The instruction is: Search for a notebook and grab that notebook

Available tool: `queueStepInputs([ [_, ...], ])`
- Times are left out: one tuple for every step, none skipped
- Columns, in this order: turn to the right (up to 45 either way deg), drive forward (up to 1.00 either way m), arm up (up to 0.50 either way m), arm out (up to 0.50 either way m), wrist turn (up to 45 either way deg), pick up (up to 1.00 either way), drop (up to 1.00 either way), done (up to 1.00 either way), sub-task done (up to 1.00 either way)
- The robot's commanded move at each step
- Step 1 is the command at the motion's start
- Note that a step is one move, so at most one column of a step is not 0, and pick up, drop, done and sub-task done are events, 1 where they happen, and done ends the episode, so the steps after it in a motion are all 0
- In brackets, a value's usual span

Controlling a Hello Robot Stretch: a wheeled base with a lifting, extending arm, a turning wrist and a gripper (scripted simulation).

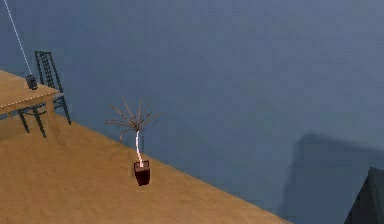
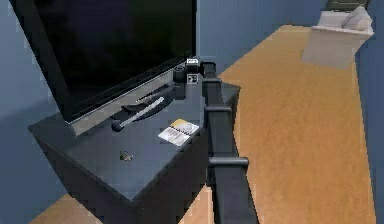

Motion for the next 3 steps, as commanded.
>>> queueStepInputs([
  [0.0,0.0,0.0,0.0,45.0,0.0,0.0,0.0,0.0],
  [0.0,0.0,0.0,0.0,36.0,0.0,0.0,0.0,0.0],
  [0.0,0.0,-0.3,0.0,0.0,0.0,0.0,0.0,0.0],
])
